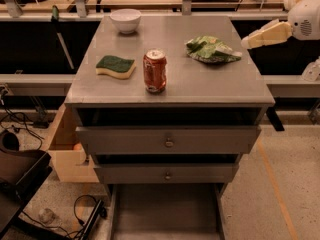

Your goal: Place green jalapeno chip bag into bottom drawer

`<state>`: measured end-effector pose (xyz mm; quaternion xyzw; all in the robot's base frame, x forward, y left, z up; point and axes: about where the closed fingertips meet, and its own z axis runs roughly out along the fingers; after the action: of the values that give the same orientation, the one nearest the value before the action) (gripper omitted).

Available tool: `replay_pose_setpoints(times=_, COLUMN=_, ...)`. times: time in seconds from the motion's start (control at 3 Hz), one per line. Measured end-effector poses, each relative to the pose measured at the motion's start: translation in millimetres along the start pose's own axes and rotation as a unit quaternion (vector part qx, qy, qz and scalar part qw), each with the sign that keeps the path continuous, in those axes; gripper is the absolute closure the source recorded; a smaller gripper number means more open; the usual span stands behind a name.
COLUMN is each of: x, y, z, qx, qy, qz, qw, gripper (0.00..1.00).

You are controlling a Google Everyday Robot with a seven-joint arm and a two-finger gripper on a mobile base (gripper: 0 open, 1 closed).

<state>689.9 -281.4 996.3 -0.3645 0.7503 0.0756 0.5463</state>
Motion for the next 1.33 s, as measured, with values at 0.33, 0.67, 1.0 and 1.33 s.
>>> replay_pose_setpoints(times=0.33, x=0, y=1, z=0, qx=-0.001, qy=0.0, qz=0.0, qw=1.0, gripper=0.0)
replay_pose_setpoints(times=0.67, x=8, y=2, z=29, qx=-0.018, qy=-0.02, qz=0.027, qw=0.9993, gripper=0.0)
replay_pose_setpoints(times=1.0, x=21, y=1, z=81, qx=-0.049, qy=-0.029, qz=0.056, qw=0.9968, gripper=0.0)
replay_pose_setpoints(times=1.33, x=33, y=4, z=139, qx=-0.084, qy=-0.022, qz=0.085, qw=0.9926, gripper=0.0)
